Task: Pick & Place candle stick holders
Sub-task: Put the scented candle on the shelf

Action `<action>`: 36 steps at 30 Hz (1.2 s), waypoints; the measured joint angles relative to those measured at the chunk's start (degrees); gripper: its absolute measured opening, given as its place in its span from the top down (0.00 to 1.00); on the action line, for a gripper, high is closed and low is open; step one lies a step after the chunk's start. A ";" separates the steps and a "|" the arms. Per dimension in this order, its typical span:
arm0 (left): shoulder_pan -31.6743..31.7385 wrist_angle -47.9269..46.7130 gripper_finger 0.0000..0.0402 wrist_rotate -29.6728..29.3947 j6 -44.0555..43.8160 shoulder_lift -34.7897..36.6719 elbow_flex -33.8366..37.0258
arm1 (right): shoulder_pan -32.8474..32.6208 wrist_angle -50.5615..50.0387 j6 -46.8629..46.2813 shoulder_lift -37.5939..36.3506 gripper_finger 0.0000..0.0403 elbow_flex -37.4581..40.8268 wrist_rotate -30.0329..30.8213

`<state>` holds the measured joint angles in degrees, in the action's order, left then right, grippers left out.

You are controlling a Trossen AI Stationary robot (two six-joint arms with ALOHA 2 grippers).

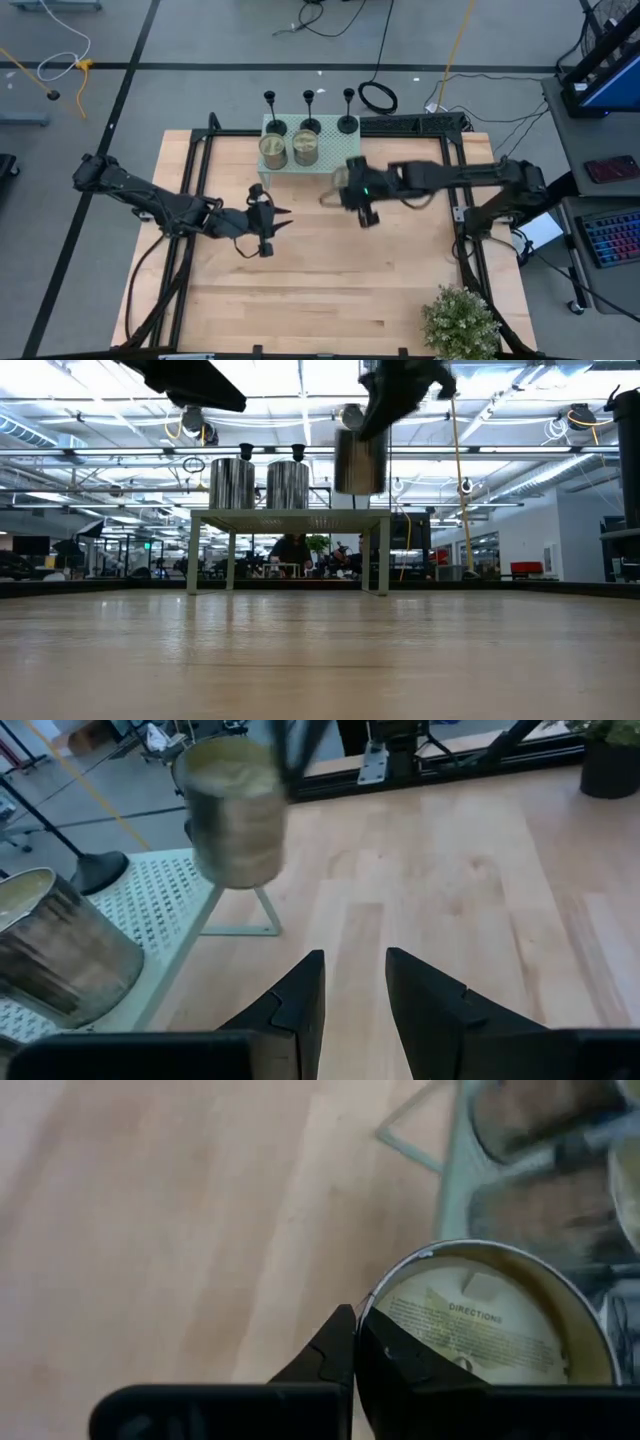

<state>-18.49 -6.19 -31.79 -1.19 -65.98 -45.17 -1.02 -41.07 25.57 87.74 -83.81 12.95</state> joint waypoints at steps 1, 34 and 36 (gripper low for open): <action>0.25 -0.17 0.71 0.08 0.00 0.00 0.00 | 1.65 0.20 0.76 0.17 0.99 -0.34 -0.51; 0.91 -1.67 0.71 0.86 -0.69 0.00 0.00 | 23.45 13.68 6.79 0.26 0.86 4.33 -23.75; 0.89 -1.67 0.71 0.88 -0.84 0.00 0.00 | 23.49 14.91 6.79 0.28 0.83 4.33 -23.52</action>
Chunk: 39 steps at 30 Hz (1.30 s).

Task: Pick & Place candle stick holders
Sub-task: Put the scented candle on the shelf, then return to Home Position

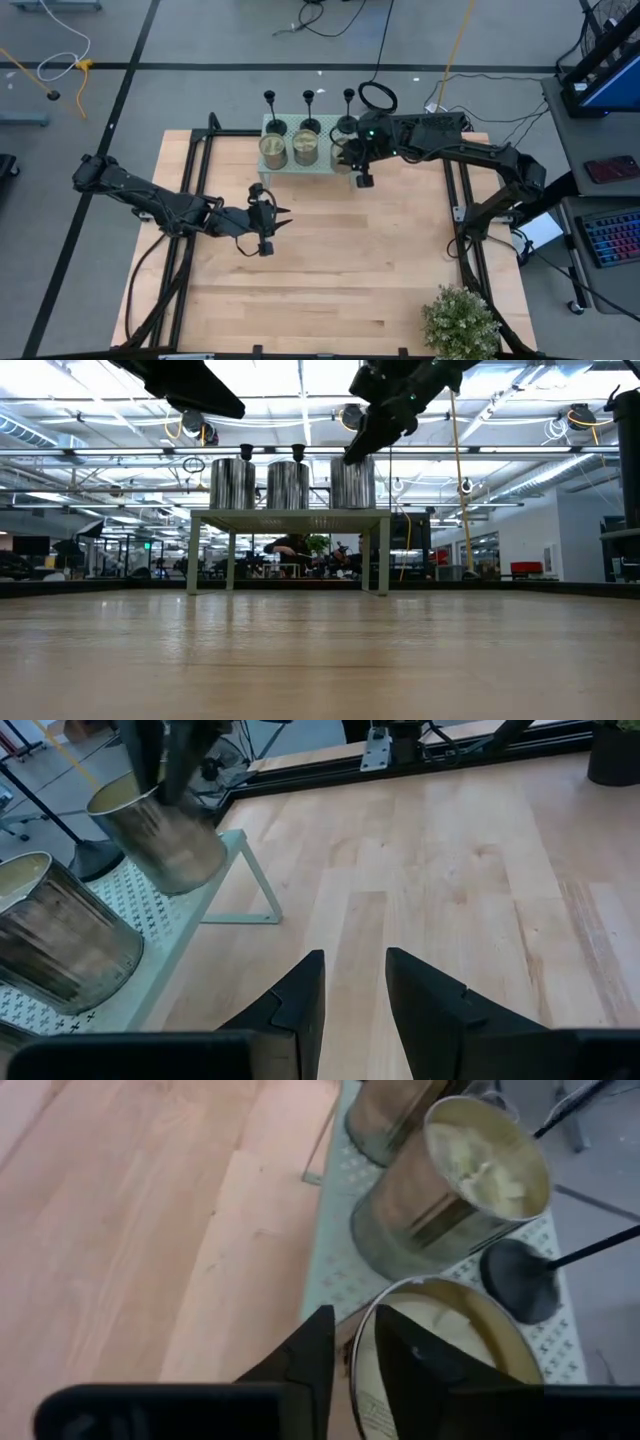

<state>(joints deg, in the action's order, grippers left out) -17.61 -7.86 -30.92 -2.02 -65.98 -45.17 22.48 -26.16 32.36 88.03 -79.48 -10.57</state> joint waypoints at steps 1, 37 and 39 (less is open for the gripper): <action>0.00 -0.02 0.71 0.23 0.00 0.00 0.00 | 0.01 0.47 -0.02 0.00 0.81 0.00 0.02; -4.80 -20.84 0.88 -6.64 -6.91 25.30 -0.04 | -19.47 3.94 -12.09 -29.47 0.98 17.59 0.18; -5.03 -24.12 0.95 -8.69 -7.10 27.01 -0.04 | -19.70 8.37 -13.56 -33.90 0.97 23.69 0.33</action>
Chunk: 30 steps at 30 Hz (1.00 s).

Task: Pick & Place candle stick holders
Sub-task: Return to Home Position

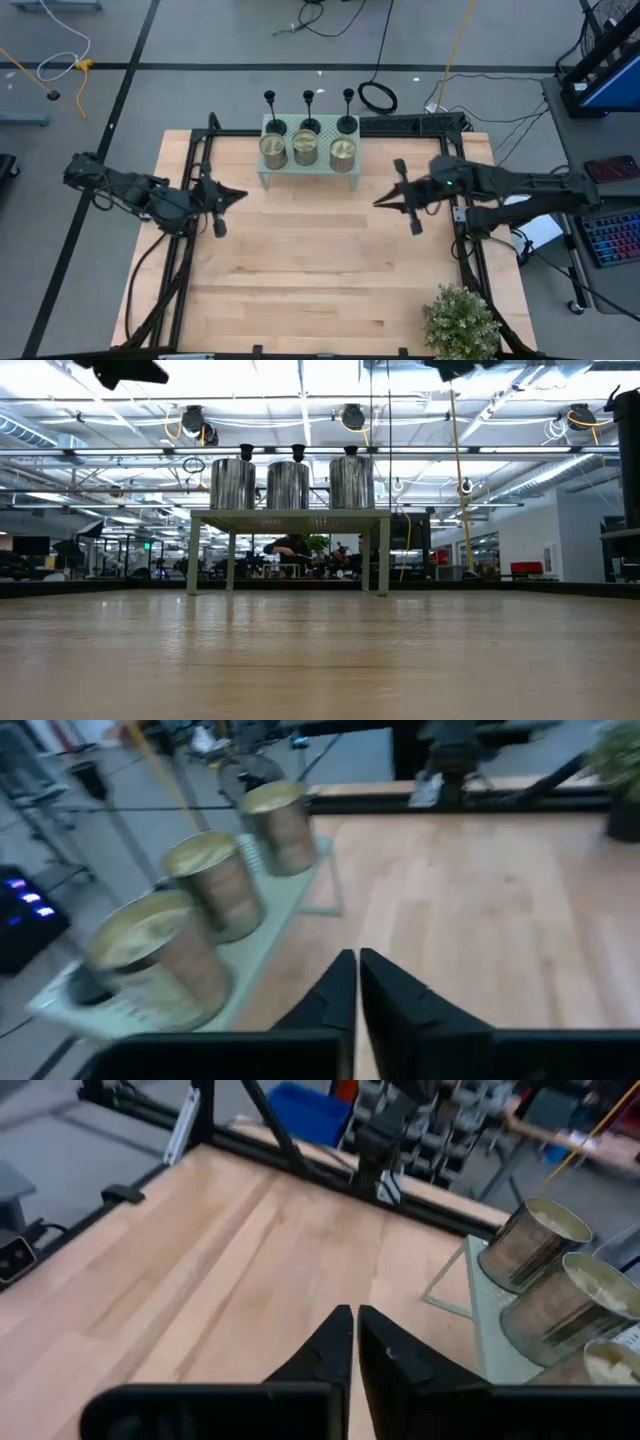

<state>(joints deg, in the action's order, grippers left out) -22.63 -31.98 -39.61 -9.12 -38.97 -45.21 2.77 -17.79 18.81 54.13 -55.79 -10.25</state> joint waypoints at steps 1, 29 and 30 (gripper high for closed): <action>0.00 -1.28 0.97 -1.13 -0.23 0.78 0.00 | 0.01 1.96 -0.15 -2.35 0.97 2.88 0.00; 0.04 19.01 0.98 1.96 16.41 27.72 26.99 | 8.00 20.11 -8.51 -39.31 1.00 39.87 -0.32; 0.04 21.60 0.96 2.07 17.65 28.12 28.52 | 8.18 21.02 -8.54 -39.67 1.00 40.61 -0.32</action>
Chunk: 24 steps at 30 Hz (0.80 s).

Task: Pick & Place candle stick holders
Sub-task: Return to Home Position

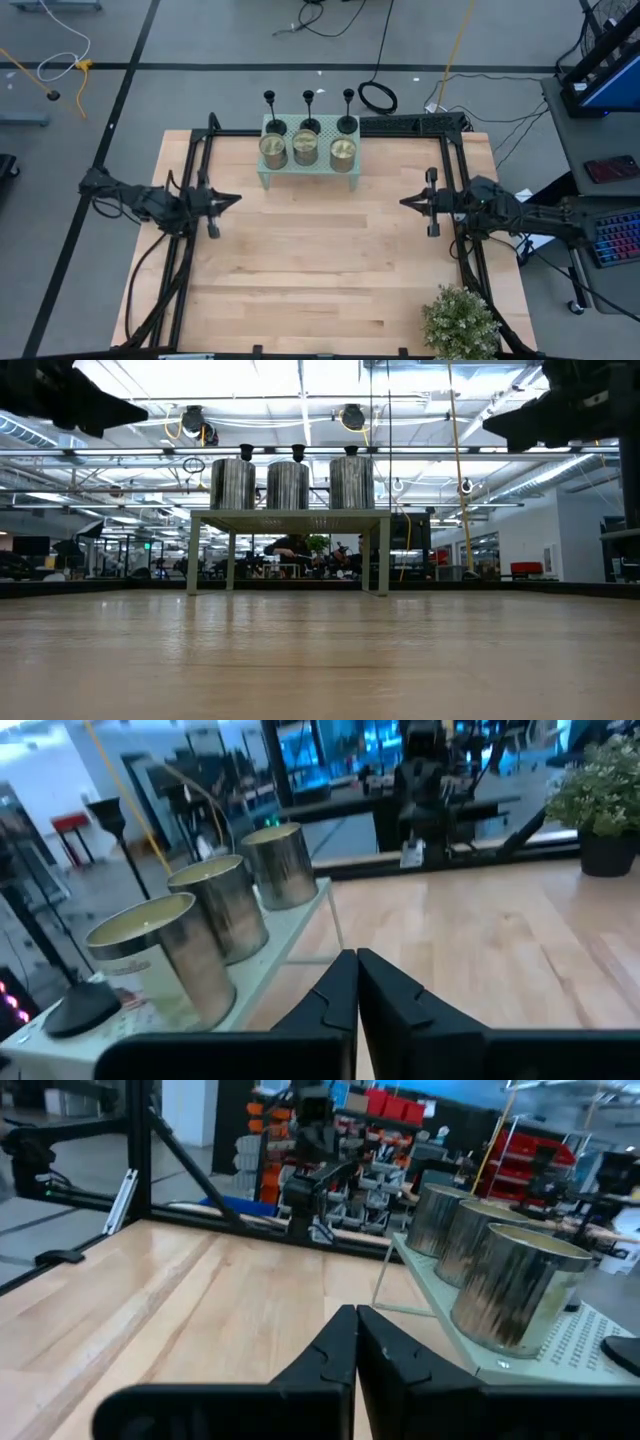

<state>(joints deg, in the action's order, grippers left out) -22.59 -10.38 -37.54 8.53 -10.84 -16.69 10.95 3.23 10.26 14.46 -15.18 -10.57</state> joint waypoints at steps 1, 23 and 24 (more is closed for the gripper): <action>0.00 2.58 0.95 -0.02 1.20 0.26 1.60 | 0.22 0.97 0.02 -0.35 1.00 0.77 0.00; 0.07 21.04 0.92 0.07 6.17 0.39 15.87 | 5.45 5.16 -4.46 -8.06 1.00 10.83 -3.11; 0.07 20.99 0.92 0.07 6.21 0.39 15.87 | 5.59 5.47 -5.05 -8.40 1.00 11.23 -3.08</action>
<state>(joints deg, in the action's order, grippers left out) -22.52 10.61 -37.47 14.74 -10.46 -0.82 16.54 8.71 5.22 6.06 -3.95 -13.65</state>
